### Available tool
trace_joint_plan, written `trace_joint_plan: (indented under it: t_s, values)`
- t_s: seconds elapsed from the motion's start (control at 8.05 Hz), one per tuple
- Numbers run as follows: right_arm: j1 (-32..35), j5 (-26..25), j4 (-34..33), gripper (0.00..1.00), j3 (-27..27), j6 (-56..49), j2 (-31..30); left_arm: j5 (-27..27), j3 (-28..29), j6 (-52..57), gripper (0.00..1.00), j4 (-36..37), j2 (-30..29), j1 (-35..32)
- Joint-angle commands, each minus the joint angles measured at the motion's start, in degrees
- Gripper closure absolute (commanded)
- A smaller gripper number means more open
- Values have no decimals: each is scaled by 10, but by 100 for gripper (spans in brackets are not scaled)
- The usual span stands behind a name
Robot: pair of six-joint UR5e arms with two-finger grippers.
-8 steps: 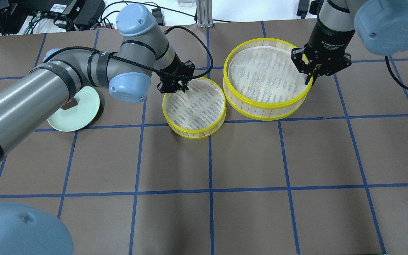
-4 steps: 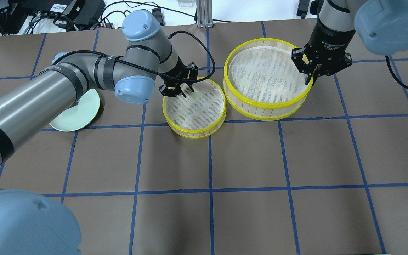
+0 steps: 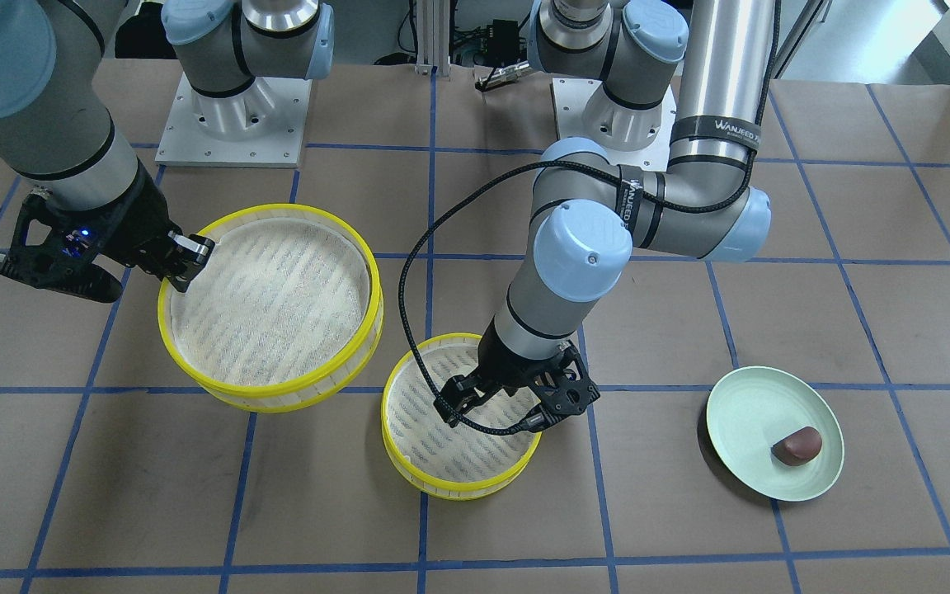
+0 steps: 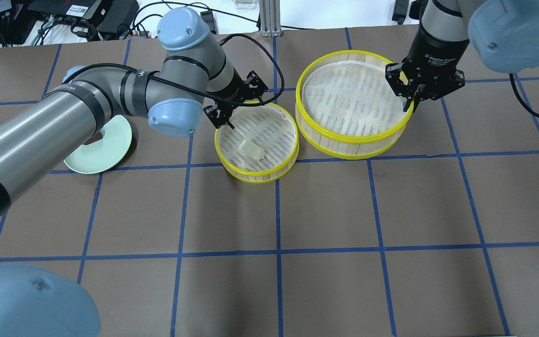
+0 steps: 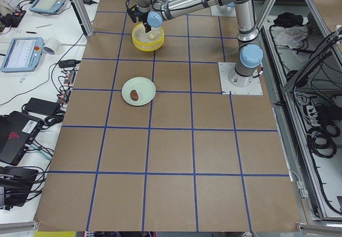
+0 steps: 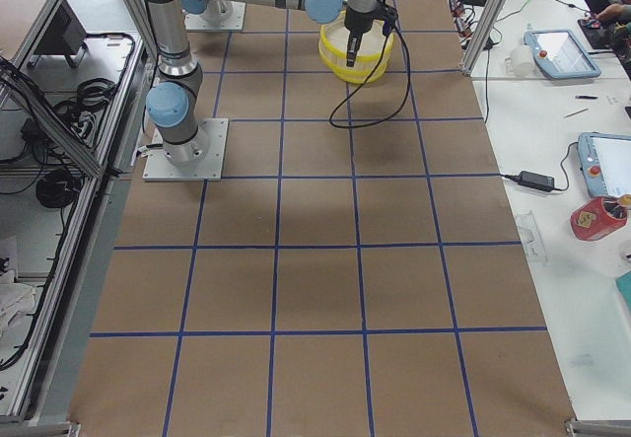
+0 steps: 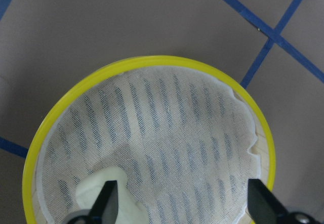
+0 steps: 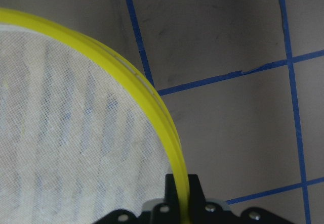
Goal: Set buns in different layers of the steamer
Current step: 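Open the left gripper to release the white bun and withdraw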
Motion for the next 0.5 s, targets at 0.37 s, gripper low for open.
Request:
trace_joint_plan:
  t_s: [0.37]
  values:
    - [5,8,-5,96,-4,11,5,67,2,208,0,-82,75,84]
